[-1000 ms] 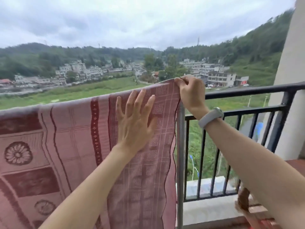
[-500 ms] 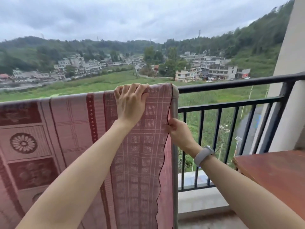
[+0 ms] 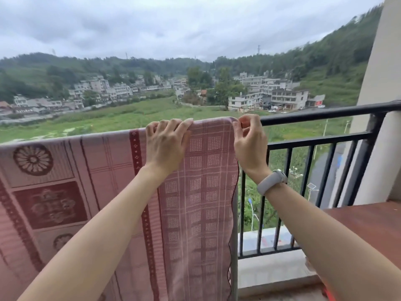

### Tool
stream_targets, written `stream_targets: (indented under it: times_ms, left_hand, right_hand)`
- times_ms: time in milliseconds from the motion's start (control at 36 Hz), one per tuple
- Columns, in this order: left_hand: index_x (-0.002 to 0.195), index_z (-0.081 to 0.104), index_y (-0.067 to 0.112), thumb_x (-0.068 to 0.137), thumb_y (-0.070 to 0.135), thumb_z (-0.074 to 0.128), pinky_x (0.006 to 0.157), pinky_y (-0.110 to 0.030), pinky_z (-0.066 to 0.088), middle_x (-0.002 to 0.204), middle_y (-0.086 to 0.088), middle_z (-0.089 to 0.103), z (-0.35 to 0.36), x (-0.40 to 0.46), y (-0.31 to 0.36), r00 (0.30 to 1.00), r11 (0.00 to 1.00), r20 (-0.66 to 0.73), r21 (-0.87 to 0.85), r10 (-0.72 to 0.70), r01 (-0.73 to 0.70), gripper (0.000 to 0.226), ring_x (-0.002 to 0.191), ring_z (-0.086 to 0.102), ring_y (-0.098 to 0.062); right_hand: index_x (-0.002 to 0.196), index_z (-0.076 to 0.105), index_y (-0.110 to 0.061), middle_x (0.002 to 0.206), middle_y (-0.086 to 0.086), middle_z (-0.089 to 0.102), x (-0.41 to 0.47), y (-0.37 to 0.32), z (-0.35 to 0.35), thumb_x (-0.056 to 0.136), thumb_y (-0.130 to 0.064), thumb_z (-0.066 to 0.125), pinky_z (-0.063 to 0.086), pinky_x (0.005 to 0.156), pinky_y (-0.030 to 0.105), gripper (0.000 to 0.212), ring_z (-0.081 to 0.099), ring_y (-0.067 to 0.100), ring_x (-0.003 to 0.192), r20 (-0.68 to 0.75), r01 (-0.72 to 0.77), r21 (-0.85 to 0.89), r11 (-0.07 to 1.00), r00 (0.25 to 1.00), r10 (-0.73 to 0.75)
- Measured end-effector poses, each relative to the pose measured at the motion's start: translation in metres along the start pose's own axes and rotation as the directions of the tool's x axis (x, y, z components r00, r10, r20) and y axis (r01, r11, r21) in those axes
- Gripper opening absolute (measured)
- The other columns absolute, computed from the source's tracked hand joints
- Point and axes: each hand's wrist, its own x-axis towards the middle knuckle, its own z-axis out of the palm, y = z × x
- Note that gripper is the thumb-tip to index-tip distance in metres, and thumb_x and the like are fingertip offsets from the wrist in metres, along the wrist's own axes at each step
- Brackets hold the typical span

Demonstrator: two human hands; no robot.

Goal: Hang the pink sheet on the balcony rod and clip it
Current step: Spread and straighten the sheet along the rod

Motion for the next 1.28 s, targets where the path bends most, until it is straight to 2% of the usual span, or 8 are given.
stream_targets:
  times_ms: [111, 222, 306, 444, 556, 722, 1111, 1278]
  left_hand:
    - [0.116, 0.06, 0.023, 0.093, 0.031, 0.048, 0.085, -0.039, 0.031, 0.105, 0.001, 0.067, 0.001, 0.001, 0.001, 0.999, 0.999, -0.035, -0.049, -0.012, 0.01, 0.027, 0.094, 0.059, -0.024]
    - [0.119, 0.058, 0.021, 0.093, 0.03, 0.043, 0.103, -0.045, 0.023, 0.114, 0.001, 0.064, 0.008, -0.01, 0.005, 0.995, 0.998, -0.093, -0.055, -0.035, 0.03, 0.031, 0.107, 0.055, -0.022]
    - [0.122, 0.055, 0.02, 0.09, 0.027, 0.047, 0.108, -0.054, 0.014, 0.126, -0.004, 0.057, 0.01, -0.016, 0.004, 0.994, 0.999, -0.11, -0.016, -0.03, 0.029, 0.033, 0.12, 0.048, -0.025]
    - [0.124, 0.051, 0.021, 0.088, 0.027, 0.048, 0.108, -0.057, 0.009, 0.133, -0.006, 0.049, 0.003, -0.016, -0.011, 0.989, 0.995, -0.107, -0.012, -0.103, 0.103, 0.036, 0.125, 0.041, -0.025]
    - [0.124, 0.051, 0.019, 0.091, 0.03, 0.042, 0.106, -0.051, 0.016, 0.126, -0.006, 0.056, -0.009, -0.023, -0.032, 0.998, 0.998, -0.035, 0.004, -0.057, 0.057, 0.037, 0.116, 0.049, -0.026]
    - [0.121, 0.054, 0.019, 0.093, 0.034, 0.037, 0.104, -0.049, 0.023, 0.114, 0.0, 0.064, -0.035, -0.025, -0.061, 0.996, 0.998, 0.068, -0.007, -0.065, 0.065, 0.037, 0.105, 0.057, -0.021]
    - [0.12, 0.051, 0.023, 0.094, 0.041, 0.027, 0.107, -0.047, 0.022, 0.119, 0.002, 0.058, -0.138, -0.114, -0.273, 0.957, 0.95, 0.128, 0.212, -0.261, 0.231, 0.041, 0.114, 0.051, -0.021]
    - [0.139, 0.032, 0.03, 0.093, 0.034, 0.028, 0.113, -0.053, 0.005, 0.145, 0.003, 0.035, -0.205, -0.172, -0.396, 0.866, 0.869, 0.203, 0.308, -0.457, 0.386, 0.046, 0.138, 0.023, -0.019]
  right_hand:
    - [0.112, 0.044, -0.007, 0.075, -0.009, 0.053, -0.044, 0.006, -0.001, 0.091, -0.017, 0.055, 0.047, 0.05, 0.032, 0.026, 0.053, 0.01, 0.056, 0.14, -0.155, 0.05, 0.987, 0.979, 0.147]
    - [0.107, 0.052, -0.006, 0.083, -0.011, 0.06, -0.065, 0.021, -0.008, 0.091, -0.016, 0.056, 0.047, 0.063, 0.024, 0.02, 0.054, 0.002, 0.066, 0.241, -0.245, 0.004, 0.97, 0.941, 0.237]
    - [0.094, 0.058, -0.004, 0.08, -0.001, 0.062, -0.049, 0.019, -0.015, 0.089, -0.015, 0.057, 0.048, 0.061, 0.021, 0.012, 0.054, 0.005, 0.063, 0.18, -0.217, -0.01, 0.976, 0.96, 0.215]
    - [0.102, 0.055, -0.007, 0.084, -0.002, 0.059, -0.016, 0.005, -0.005, 0.09, -0.014, 0.054, 0.052, 0.068, 0.043, 0.014, 0.057, 0.017, 0.072, -0.054, -0.211, -0.03, 0.977, 0.976, 0.209]
    - [0.114, 0.047, -0.01, 0.109, 0.006, 0.053, -0.023, -0.015, 0.012, 0.085, -0.012, 0.049, 0.041, 0.09, 0.041, 0.029, 0.049, 0.02, 0.103, -0.129, 0.009, -0.127, 0.992, 0.991, -0.026]
    - [0.114, 0.055, -0.013, 0.128, 0.007, 0.052, -0.03, -0.056, 0.057, 0.083, -0.014, 0.041, 0.013, 0.113, 0.054, 0.034, 0.038, 0.023, 0.128, 0.321, 0.478, -0.269, 0.836, 0.863, -0.391]
    - [0.126, 0.05, -0.012, 0.125, 0.007, 0.057, -0.088, -0.205, 0.205, 0.082, -0.029, 0.034, 0.028, 0.107, 0.052, 0.05, 0.052, 0.025, 0.115, 0.568, 0.627, -0.148, 0.765, 0.687, -0.453]
    - [0.127, 0.052, -0.011, 0.128, 0.011, 0.056, -0.142, -0.307, 0.295, 0.084, -0.034, 0.031, 0.031, 0.105, 0.055, 0.053, 0.052, 0.028, 0.118, 0.59, 0.655, -0.081, 0.751, 0.639, -0.493]
